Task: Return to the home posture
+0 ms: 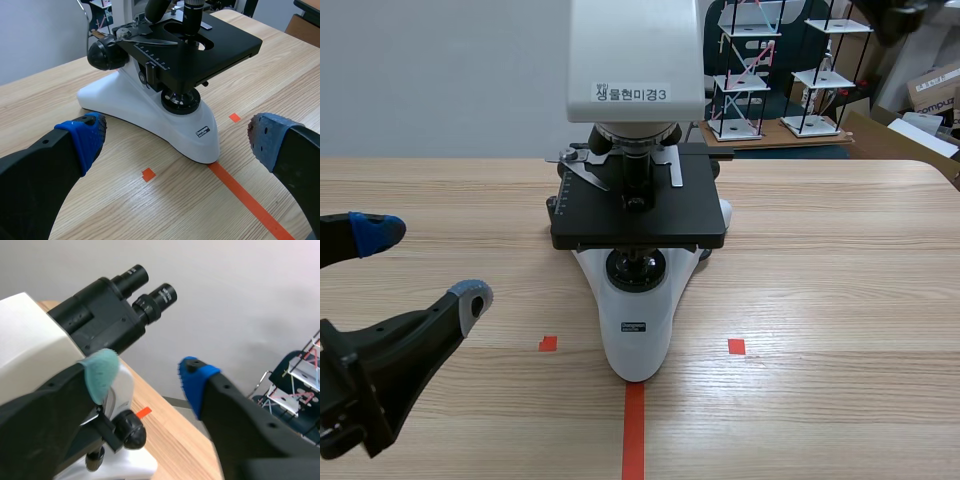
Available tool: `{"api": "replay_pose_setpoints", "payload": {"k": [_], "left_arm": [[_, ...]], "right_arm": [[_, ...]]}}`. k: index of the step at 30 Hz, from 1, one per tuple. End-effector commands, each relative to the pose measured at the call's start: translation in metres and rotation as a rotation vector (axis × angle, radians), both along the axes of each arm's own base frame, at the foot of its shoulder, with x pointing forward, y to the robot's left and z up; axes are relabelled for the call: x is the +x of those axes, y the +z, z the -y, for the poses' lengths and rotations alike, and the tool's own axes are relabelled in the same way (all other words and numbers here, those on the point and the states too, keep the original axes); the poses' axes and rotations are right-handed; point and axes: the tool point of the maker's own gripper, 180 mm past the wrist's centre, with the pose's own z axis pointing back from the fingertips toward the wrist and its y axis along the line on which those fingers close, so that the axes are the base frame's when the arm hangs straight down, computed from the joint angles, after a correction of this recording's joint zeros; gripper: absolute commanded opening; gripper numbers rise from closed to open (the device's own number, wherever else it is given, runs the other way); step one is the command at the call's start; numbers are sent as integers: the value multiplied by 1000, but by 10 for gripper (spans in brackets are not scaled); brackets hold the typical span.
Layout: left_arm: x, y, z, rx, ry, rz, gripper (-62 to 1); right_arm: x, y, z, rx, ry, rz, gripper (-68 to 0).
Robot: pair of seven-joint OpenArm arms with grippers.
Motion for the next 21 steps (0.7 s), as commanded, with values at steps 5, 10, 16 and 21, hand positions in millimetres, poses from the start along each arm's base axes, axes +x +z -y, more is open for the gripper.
{"api": "replay_pose_setpoints", "payload": {"k": [5, 10, 16, 21], "left_arm": [[0, 7, 1, -17, 3, 19, -15], [0, 7, 1, -17, 3, 19, -15], [0, 7, 1, -17, 3, 19, -15], [0, 7, 1, -16, 3, 19, -15]], "right_arm": [[-30, -17, 17, 78, -31, -30, -151], [-58, -45, 29, 70, -70, -95, -109], [-96, -81, 27, 106, -39, -230, -95], [-120, -111, 26, 92, -51, -325, -83]]}}
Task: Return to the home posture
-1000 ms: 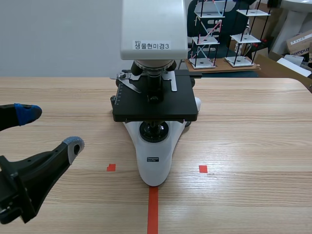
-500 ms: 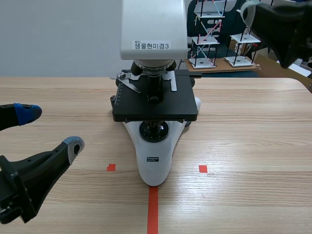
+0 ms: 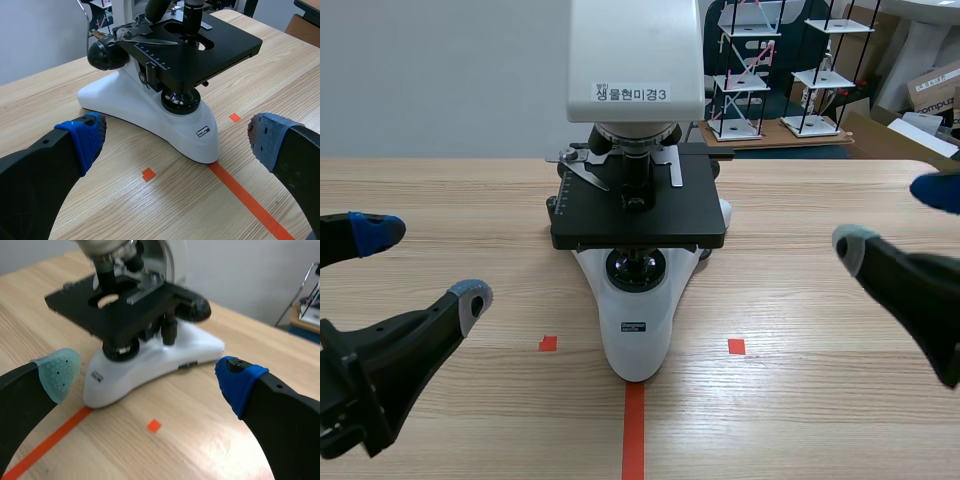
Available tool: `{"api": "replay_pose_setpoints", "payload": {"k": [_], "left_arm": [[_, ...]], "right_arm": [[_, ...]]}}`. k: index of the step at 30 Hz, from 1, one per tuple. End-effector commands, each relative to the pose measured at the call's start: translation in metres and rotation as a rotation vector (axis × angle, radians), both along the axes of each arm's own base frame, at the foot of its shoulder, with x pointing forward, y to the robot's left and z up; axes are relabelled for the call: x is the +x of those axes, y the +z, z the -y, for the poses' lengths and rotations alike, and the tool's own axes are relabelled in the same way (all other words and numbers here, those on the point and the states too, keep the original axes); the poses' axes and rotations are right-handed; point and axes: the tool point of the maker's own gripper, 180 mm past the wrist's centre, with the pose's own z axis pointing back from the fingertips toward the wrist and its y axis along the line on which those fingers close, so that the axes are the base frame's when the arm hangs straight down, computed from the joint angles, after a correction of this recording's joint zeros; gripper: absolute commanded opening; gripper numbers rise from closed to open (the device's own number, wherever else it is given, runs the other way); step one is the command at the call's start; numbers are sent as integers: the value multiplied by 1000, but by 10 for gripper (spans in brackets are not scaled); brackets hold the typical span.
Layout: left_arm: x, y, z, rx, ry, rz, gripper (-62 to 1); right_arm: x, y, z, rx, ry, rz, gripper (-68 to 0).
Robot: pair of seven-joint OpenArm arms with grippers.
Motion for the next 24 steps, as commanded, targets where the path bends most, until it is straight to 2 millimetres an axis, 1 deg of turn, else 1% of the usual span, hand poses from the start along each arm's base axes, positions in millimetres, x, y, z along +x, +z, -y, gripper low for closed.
{"api": "replay_pose_setpoints", "payload": {"k": [1, 7, 12, 24], "left_arm": [[0, 7, 1, -16, 3, 19, -15], [0, 6, 1, -15, 3, 17, -15], [0, 6, 1, -15, 3, 17, -15], [0, 6, 1, -15, 3, 17, -15]], "right_arm": [[-3, 5, -2, 16, 13, 15, -83], [-25, -15, -8, -11, -13, -54, -82], [-35, -16, -14, -9, -32, -55, -82], [-37, -18, -17, -28, -38, -49, -82]]}}
